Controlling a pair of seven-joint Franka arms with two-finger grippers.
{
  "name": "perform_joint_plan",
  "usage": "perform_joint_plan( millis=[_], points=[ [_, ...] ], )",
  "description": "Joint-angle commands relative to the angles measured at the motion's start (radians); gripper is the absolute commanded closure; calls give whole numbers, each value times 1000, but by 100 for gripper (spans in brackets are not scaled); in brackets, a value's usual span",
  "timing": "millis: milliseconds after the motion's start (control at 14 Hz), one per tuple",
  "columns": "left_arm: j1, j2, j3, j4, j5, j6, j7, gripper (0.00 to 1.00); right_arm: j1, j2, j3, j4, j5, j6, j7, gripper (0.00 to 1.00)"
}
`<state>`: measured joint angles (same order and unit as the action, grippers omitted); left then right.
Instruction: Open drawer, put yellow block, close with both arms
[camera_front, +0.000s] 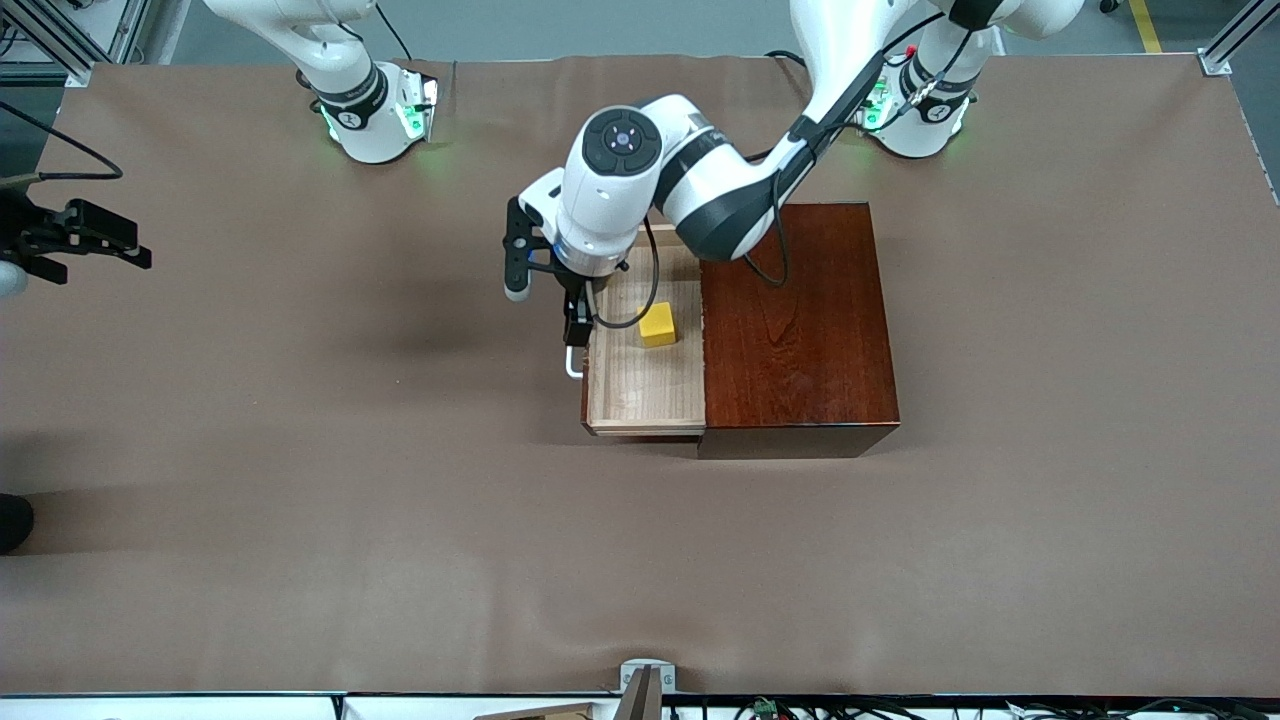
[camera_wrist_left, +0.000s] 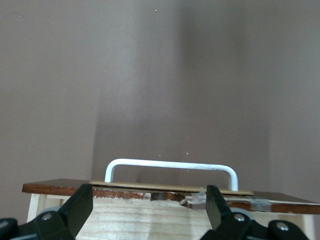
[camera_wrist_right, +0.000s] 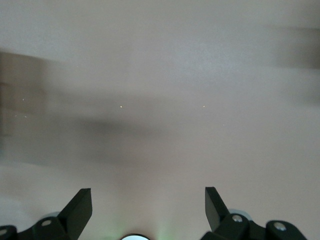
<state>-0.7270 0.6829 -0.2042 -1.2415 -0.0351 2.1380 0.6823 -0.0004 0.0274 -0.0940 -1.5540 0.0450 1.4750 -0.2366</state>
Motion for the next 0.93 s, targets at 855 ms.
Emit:
perform_joint_plan(
  millis=[855],
  points=[
    [-48, 104, 46, 11, 9, 89, 23, 0, -16, -14, -4, -1, 24, 19, 249, 0]
  ],
)
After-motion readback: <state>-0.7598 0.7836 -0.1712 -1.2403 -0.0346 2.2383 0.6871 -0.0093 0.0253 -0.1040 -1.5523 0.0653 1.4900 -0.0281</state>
